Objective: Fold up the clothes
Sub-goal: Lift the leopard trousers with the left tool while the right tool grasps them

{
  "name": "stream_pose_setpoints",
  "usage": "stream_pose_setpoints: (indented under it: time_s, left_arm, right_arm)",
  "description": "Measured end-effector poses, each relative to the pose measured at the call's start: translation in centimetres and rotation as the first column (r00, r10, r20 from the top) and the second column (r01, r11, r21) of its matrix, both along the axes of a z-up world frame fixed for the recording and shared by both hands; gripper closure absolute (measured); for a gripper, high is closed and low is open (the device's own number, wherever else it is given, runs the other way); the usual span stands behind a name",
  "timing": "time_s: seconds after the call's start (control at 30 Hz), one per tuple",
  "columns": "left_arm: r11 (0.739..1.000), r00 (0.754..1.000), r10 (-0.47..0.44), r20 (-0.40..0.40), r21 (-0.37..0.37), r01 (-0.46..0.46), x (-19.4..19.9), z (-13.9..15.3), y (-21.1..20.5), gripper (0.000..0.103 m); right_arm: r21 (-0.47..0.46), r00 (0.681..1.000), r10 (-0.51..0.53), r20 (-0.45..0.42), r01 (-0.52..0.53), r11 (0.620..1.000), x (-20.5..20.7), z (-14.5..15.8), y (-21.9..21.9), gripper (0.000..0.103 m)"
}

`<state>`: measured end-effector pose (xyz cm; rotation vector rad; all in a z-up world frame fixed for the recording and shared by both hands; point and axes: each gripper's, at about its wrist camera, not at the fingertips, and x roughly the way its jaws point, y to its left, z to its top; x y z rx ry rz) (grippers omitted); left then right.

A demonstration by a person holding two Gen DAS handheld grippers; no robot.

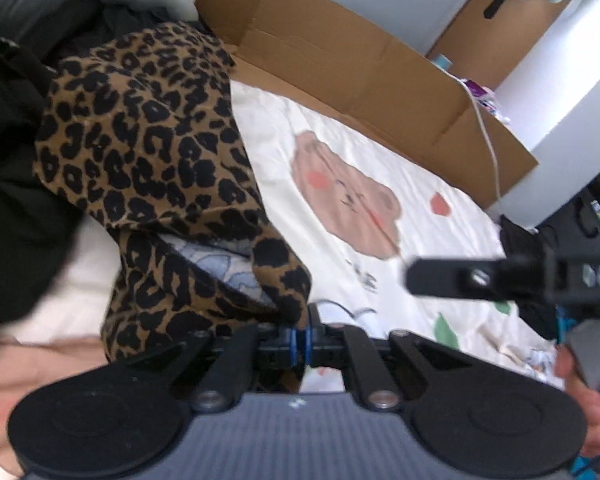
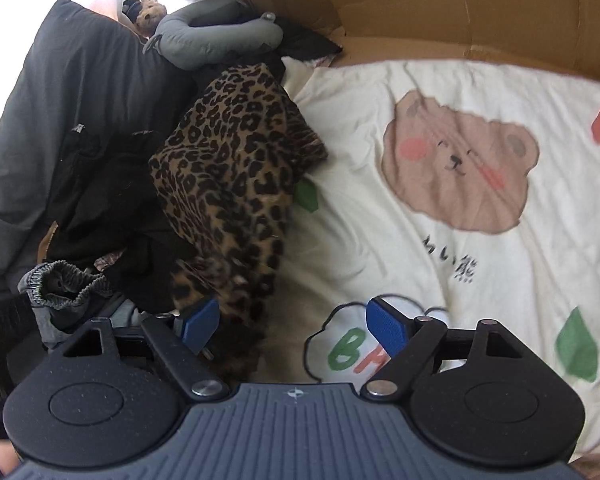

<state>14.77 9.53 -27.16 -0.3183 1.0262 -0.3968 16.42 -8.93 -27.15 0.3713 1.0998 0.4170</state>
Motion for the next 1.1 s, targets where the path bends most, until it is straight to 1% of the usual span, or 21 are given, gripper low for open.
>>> stream_pose_setpoints:
  time_s: [0.1,0.2,0.23,0.27,0.3,0.33,0.37,0.4,0.43,0.47,0.5,0.6,0.63,0.7,0.8,0.9,0.97,1.0,1.07,1.1]
  left_arm:
    - [0.998,0.998,-0.055,-0.027,-0.024,0.054,-1.3,-0.5,-0.8,0.099]
    - [0.995,0.994,-0.093,-0.051,-0.042,0.091,-2.6,-0.9,-1.6,0.099]
    - [0.994,0.993,-0.1,-0.056,-0.05,0.097,-3.0,-1.0,-1.7,0.099]
    - [0.994,0.993,-0.102,-0.06,-0.056,0.099,-3.3,-1.1,-1.8,0.099]
    - [0.993,0.993,-0.101,-0.064,-0.059,0.097,-3.6,-1.1,-1.8,0.099]
    - [0.994,0.993,-0.099,-0.069,-0.061,0.095,-3.8,-1.1,-1.7,0.099]
    - [0.994,0.992,-0.097,-0.075,-0.063,0.093,-4.0,-1.2,-1.5,0.099]
    - [0.993,0.992,-0.1,-0.08,-0.065,0.095,-4.2,-1.3,-1.4,0.099]
    - [0.993,0.991,-0.108,-0.083,-0.064,0.102,-4.5,-1.3,-1.3,0.099]
    - [0.992,0.99,-0.115,-0.087,-0.061,0.11,-4.7,-1.4,-1.1,0.099]
    - [0.992,0.988,-0.116,-0.098,-0.056,0.111,-4.9,-1.5,-0.9,0.099]
    - [0.993,0.985,-0.11,-0.131,-0.066,0.103,-5.4,-1.5,0.6,0.095]
    - [0.994,0.986,-0.104,-0.133,-0.058,0.098,-5.6,-1.3,1.2,0.092]
    - [0.997,0.989,-0.08,-0.121,-0.028,0.077,-6.3,-0.7,2.3,0.088]
    - [0.999,0.996,-0.027,-0.09,0.025,0.03,-8.6,0.0,4.3,0.088]
    - [0.995,0.997,0.047,-0.054,0.091,-0.042,-7.5,-0.3,7.1,0.078]
    - [0.986,0.993,0.115,-0.032,0.129,-0.11,-7.0,-0.3,8.8,0.068]
    - [0.981,0.99,0.138,-0.02,0.141,-0.134,-6.3,-0.5,8.8,0.066]
    - [0.972,0.986,0.166,0.01,0.167,-0.165,-4.7,-1.0,8.7,0.057]
    - [0.968,0.985,0.174,0.018,0.179,-0.175,-3.9,-1.3,8.4,0.055]
  right_arm:
    - [0.033,0.999,0.003,-0.04,-0.001,0.999,0.1,-1.2,0.2,0.019]
    - [0.039,0.997,0.015,-0.08,-0.012,0.999,0.0,-2.7,0.5,0.02]
    - [0.038,0.995,0.023,-0.093,-0.019,0.999,-0.1,-3.2,0.7,0.025]
    - [0.038,0.993,0.033,-0.11,-0.029,0.999,-0.2,-3.8,0.9,0.035]
    - [0.04,0.991,0.045,-0.127,-0.04,0.998,-0.3,-4.3,1.1,0.047]
    - [0.037,0.988,0.053,-0.143,-0.048,0.998,-0.4,-4.8,1.3,0.053]
    - [0.036,0.986,0.064,-0.156,-0.059,0.998,-0.5,-5.2,1.4,0.063]
    - [0.038,0.983,0.079,-0.164,-0.073,0.997,-0.6,-5.6,1.6,0.084]
    - [0.04,0.981,0.094,-0.172,-0.088,0.995,-0.7,-6.0,1.7,0.094]
    - [0.038,0.979,0.108,-0.175,-0.103,0.994,-0.9,-6.3,1.9,0.098]
    - [0.03,0.979,0.118,-0.165,-0.115,0.993,-1.1,-6.2,2.0,0.1]
    - [0.009,0.982,0.123,-0.145,-0.123,0.992,-1.5,-6.1,2.0,0.101]
    - [-0.008,0.983,0.115,-0.142,-0.117,0.993,-1.5,-6.1,1.9,0.101]
    - [-0.031,0.985,0.095,-0.143,-0.1,0.994,-1.6,-6.2,1.6,0.102]
    - [-0.054,0.986,0.069,-0.155,-0.079,0.995,-1.8,-6.5,0.2,0.102]
    - [-0.083,0.984,0.049,-0.172,-0.064,0.995,-1.9,-7.0,-1.2,0.103]
    - [-0.102,0.982,0.033,-0.188,-0.053,0.993,-2.3,-7.3,-2.1,0.103]
    - [-0.111,0.98,0.024,-0.197,-0.047,0.993,-2.5,-7.6,-2.7,0.103]
    - [-0.122,0.977,0.008,-0.213,-0.034,0.992,-3.0,-8.0,-3.6,0.103]
    - [-0.122,0.976,0.002,-0.219,-0.03,0.992,-3.4,-8.2,-4.2,0.103]
